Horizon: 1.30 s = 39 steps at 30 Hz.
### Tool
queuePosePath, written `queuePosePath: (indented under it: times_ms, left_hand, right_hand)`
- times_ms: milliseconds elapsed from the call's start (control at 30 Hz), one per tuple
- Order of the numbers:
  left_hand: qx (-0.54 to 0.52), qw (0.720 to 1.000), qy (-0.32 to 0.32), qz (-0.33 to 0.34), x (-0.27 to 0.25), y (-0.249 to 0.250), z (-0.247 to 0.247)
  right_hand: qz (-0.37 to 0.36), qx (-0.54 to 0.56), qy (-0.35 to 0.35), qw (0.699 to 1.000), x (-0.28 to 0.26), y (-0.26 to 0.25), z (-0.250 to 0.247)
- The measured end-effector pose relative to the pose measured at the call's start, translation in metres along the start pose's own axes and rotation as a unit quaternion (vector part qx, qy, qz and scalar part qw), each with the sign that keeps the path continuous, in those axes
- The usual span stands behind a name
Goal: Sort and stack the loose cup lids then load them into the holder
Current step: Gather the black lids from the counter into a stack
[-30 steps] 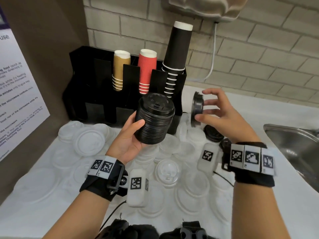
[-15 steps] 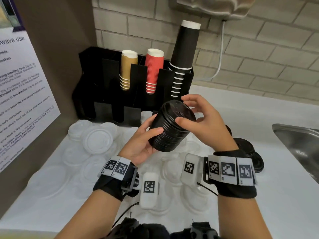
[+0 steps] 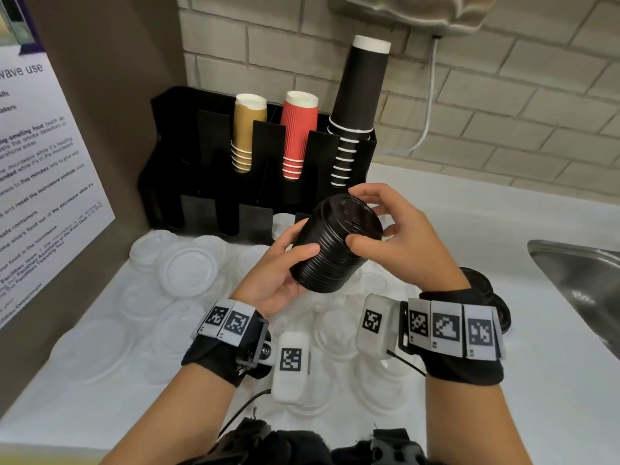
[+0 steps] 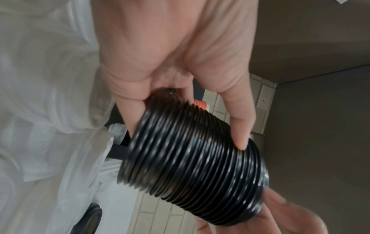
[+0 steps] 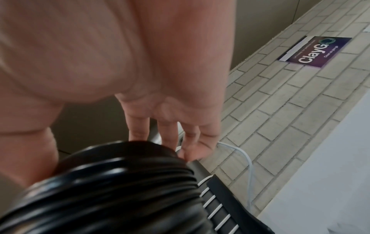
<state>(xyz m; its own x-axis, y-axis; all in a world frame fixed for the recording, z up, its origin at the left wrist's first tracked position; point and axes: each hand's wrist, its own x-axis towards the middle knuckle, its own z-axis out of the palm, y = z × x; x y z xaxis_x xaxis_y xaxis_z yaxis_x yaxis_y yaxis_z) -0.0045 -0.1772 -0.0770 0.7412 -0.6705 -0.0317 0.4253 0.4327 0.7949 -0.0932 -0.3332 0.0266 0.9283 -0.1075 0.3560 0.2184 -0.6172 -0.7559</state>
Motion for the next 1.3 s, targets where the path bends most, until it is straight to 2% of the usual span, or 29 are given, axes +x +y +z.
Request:
queuePosePath:
  times_ms: [233,300,367,433,533,600,667,767,900,1033,1067,1133,1233,1300]
  left_hand:
    - [-0.011,1.000,-0.012,0.004,0.001,-0.002,0.001]
    - [-0.028,0.999,-0.014,0.009,0.002,-0.002,-0.001]
    - [-0.042,0.999,-0.009,0.021,0.004,-0.001,-0.005]
    - [-0.061,0.997,-0.006,0.037,0.004,0.001,-0.009]
    - [-0.097,0.993,-0.019,0.059,0.004,0.005,-0.011]
    - [-0.103,0.992,-0.029,0.074,0.004,0.007,-0.011]
    - [-0.106,0.991,-0.031,0.079,0.004,0.008,-0.010]
    - [-0.115,0.989,-0.045,0.079,0.004,0.009,-0.008]
    - [-0.104,0.989,-0.071,0.071,0.005,0.008,-0.006]
    - [-0.097,0.992,-0.063,0.058,0.006,0.008,-0.007]
    - [-0.099,0.992,-0.058,0.056,0.007,0.008,-0.007]
    - [-0.104,0.992,-0.052,0.053,0.008,0.007,-0.005]
    - [-0.092,0.994,-0.037,0.052,0.010,0.006,0.000]
    - [-0.087,0.995,-0.026,0.049,0.011,0.005,0.002]
  right_hand:
    - [0.011,-0.007,-0.003,1.000,-0.002,0.006,-0.003]
    - [0.054,-0.003,0.032,0.998,-0.004,0.019,-0.018]
    - [0.144,-0.030,0.078,0.986,-0.004,0.043,-0.045]
    - [0.271,-0.120,0.067,0.953,-0.003,0.074,-0.077]
    - [0.421,-0.274,-0.040,0.864,0.001,0.127,-0.114]
    - [0.454,-0.344,-0.119,0.814,-0.001,0.156,-0.125]
    - [0.452,-0.373,-0.165,0.793,-0.004,0.173,-0.127]
    - [0.418,-0.395,-0.176,0.799,-0.005,0.185,-0.125]
    - [0.430,-0.386,-0.162,0.800,0.001,0.196,-0.120]
    - [0.420,-0.392,-0.158,0.803,0.007,0.182,-0.123]
    - [0.412,-0.376,-0.146,0.817,0.011,0.172,-0.124]
    - [0.372,-0.306,-0.128,0.867,0.021,0.145,-0.122]
    - [0.257,-0.134,-0.132,0.948,0.034,0.091,-0.106]
    - [0.178,-0.044,-0.141,0.973,0.039,0.054,-0.090]
